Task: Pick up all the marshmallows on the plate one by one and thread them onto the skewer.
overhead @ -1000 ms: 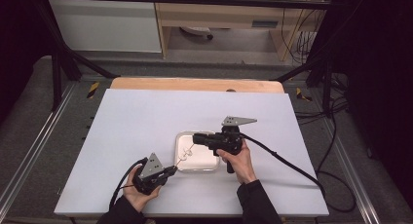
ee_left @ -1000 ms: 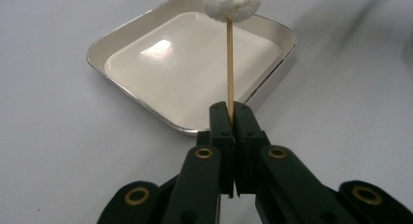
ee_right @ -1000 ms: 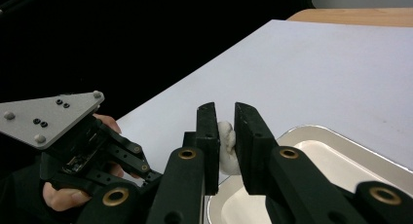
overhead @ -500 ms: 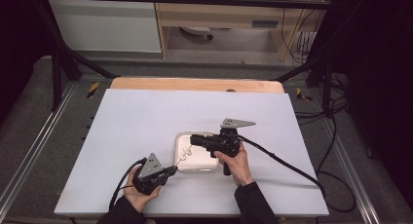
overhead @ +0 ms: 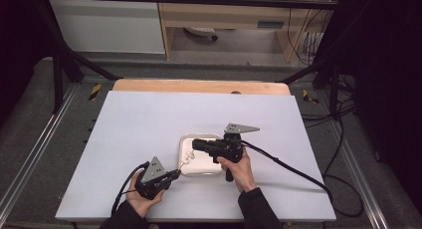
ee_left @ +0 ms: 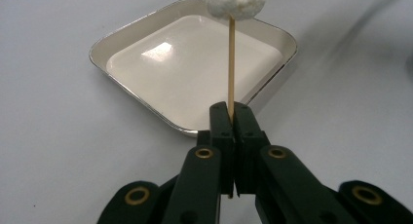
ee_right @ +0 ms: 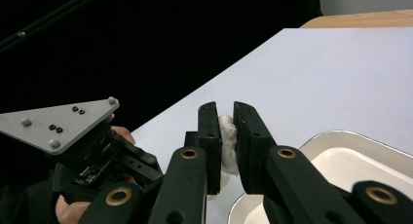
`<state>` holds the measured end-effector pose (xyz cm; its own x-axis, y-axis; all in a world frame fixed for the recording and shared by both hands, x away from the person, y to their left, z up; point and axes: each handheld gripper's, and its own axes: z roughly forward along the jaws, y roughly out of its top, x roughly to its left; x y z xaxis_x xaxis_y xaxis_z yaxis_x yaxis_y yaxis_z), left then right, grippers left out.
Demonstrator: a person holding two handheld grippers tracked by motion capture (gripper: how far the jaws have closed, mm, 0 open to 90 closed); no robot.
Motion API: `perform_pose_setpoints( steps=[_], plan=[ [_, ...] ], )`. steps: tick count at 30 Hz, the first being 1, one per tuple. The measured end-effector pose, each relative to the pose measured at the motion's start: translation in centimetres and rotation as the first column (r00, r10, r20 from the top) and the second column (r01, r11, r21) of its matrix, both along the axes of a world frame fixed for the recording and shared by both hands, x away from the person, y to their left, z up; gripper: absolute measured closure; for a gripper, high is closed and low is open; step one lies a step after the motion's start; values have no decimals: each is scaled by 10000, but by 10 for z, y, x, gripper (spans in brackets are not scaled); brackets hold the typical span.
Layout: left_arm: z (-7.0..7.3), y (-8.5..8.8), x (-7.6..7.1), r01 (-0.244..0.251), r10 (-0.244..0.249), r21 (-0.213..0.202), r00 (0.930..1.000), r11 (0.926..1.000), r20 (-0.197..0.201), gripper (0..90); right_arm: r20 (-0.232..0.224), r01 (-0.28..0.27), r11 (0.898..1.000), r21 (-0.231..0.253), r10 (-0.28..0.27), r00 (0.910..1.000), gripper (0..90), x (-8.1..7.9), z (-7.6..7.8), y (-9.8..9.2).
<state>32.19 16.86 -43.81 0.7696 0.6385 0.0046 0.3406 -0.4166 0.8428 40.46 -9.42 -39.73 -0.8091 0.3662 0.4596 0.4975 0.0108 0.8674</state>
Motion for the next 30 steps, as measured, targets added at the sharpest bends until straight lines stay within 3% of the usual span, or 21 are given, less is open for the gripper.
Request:
perform_pose_setpoints(
  steps=[30],
  plan=[
    [-1, -4, -1, 34, -34, 30, 9999, 10000, 134, 889, -111, -284, 9996, 44, 284, 9995, 830, -5, -7, 4]
  ],
)
